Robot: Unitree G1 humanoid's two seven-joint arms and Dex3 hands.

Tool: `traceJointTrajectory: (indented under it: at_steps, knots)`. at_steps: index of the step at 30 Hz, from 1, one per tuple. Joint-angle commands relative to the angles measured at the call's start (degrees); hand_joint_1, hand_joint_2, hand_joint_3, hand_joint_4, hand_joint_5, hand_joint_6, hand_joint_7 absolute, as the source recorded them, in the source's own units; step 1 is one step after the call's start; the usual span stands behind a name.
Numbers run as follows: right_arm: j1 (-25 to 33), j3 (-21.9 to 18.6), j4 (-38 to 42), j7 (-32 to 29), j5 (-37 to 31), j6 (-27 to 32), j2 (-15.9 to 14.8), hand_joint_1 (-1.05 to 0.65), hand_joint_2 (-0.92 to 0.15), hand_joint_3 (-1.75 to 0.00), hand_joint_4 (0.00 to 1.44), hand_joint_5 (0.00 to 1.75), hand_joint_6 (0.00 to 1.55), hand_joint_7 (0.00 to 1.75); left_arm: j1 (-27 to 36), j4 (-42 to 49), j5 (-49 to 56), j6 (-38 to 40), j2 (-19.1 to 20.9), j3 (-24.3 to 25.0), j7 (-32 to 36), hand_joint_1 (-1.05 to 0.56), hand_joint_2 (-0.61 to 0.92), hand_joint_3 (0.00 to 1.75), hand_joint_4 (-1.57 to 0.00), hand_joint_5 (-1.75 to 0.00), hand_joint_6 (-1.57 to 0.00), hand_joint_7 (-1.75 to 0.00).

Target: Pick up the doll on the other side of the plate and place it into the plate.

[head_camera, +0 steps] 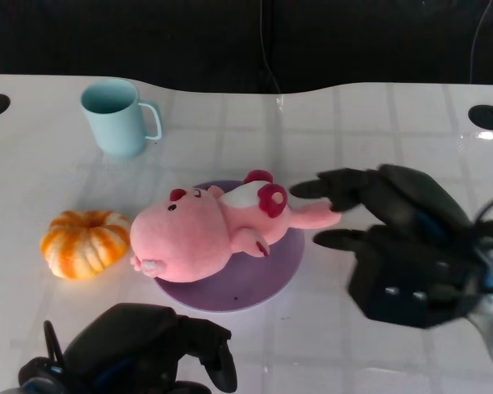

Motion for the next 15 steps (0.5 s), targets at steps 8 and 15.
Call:
traceJointTrajectory:
  at_steps: [8,15]
  knots:
    - [13.2,-7.5,-12.0,3.0,4.9,2.2,-4.0,-0.16,-0.92,-0.09,0.76,1.19,1.04,0.25,-0.5,0.7,-1.0,-0.4,1.4,1.0,-0.5,-0.22,0.92,0.22,-0.73,-1.34,-0.86,-0.75]
    - [22.3,-10.1,-22.4,8.0,5.2,1.8,-9.1,-0.04,-0.39,-1.22,0.88,1.57,0.88,1.15,-0.1,0.8,-1.8,-0.9,2.2,1.8,-0.2,-0.22,0.92,0.23,-0.74,-1.35,-0.87,-0.74]
